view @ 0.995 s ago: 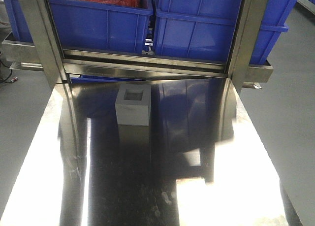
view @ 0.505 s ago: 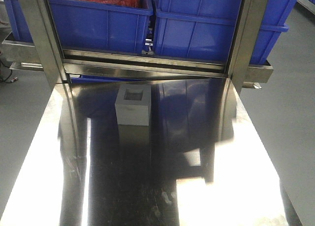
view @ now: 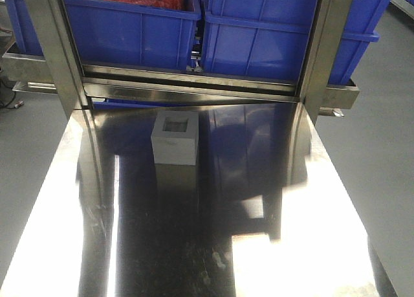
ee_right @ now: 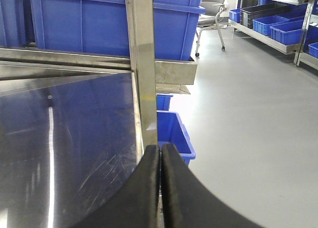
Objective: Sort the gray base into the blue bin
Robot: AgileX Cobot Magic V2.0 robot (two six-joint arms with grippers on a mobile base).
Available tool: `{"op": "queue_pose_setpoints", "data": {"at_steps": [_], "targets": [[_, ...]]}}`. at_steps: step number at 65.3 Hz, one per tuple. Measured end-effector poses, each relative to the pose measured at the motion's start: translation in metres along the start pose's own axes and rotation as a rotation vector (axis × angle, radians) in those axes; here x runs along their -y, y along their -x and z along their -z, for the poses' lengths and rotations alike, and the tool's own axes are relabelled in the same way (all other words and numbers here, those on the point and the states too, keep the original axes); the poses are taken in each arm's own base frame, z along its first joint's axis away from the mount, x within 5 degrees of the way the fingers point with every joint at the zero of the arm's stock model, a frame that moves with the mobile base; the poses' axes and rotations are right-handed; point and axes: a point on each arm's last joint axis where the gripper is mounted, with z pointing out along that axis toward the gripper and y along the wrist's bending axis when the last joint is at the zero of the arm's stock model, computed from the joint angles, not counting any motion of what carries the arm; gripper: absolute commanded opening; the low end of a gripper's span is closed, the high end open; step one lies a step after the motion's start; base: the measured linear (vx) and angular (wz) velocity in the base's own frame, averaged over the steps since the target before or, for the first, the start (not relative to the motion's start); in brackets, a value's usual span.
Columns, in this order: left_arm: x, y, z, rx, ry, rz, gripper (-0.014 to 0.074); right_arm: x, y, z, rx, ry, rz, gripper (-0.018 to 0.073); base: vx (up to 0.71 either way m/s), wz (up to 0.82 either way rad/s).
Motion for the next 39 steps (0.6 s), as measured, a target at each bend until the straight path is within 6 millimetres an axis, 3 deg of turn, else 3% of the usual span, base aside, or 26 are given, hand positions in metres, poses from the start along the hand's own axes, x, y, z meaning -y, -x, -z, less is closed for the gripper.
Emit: {"op": "queue_pose_setpoints", "data": {"at_steps": [21,39], "targets": [[0.023,0.029,-0.067,-0.110,-0.147,-0.119,0.0657,0.000,0.000,0.000,0.000,0.000,0.000,-0.0005,0.00,0.00],[0.070,0.055,-0.132,-0.188,-0.297,-0.180,0.0625,0.000,0.000,0.000,0.000,0.000,0.000,-0.0005,0.00,0.00]]}}
